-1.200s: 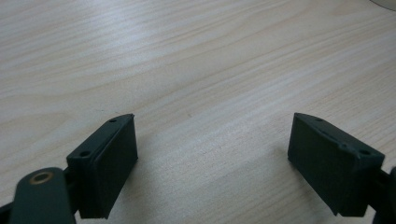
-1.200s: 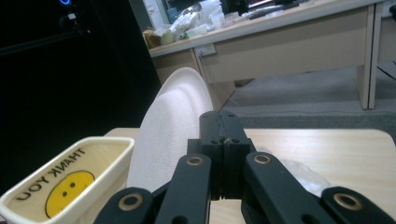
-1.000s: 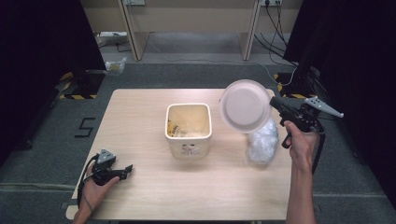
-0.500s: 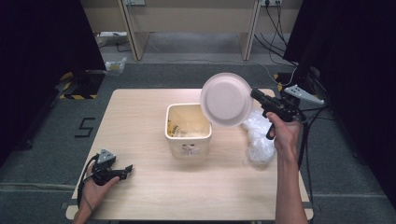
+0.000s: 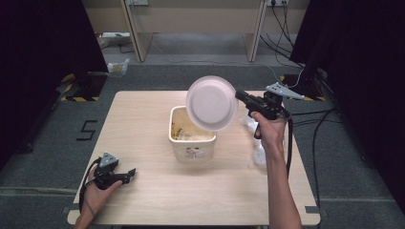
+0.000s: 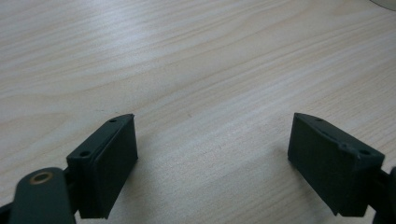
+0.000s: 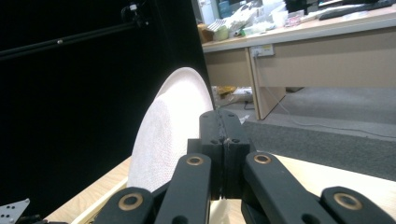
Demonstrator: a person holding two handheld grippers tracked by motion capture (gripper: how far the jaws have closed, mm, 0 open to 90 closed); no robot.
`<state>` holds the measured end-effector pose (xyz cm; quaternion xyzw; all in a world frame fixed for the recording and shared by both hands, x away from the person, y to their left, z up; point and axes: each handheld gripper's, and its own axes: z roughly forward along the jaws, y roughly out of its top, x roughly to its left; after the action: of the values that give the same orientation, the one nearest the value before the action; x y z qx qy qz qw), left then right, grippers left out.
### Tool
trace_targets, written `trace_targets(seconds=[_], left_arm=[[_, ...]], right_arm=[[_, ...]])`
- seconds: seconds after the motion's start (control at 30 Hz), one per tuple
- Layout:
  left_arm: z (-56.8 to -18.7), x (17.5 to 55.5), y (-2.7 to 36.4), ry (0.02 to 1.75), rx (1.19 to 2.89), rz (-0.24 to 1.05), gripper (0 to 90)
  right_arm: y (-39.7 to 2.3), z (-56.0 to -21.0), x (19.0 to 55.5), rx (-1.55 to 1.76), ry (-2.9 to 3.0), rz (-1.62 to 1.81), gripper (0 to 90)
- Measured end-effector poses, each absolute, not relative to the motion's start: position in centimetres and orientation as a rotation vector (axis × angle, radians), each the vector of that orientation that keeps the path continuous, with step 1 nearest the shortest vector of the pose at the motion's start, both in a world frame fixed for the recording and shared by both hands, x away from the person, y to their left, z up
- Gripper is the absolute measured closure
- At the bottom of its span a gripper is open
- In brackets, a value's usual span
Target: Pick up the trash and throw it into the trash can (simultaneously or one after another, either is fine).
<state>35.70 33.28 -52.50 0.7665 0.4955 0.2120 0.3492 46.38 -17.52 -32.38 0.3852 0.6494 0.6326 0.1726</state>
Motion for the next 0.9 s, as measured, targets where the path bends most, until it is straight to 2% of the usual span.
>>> trace_targets(seconds=[0.9], left_arm=[[-52.5,35.7,33.3,1.283,1.993,0.547,14.8]], right_arm=[[-13.2,-35.4,47.9,1.106,2.004,1.694,90.0]])
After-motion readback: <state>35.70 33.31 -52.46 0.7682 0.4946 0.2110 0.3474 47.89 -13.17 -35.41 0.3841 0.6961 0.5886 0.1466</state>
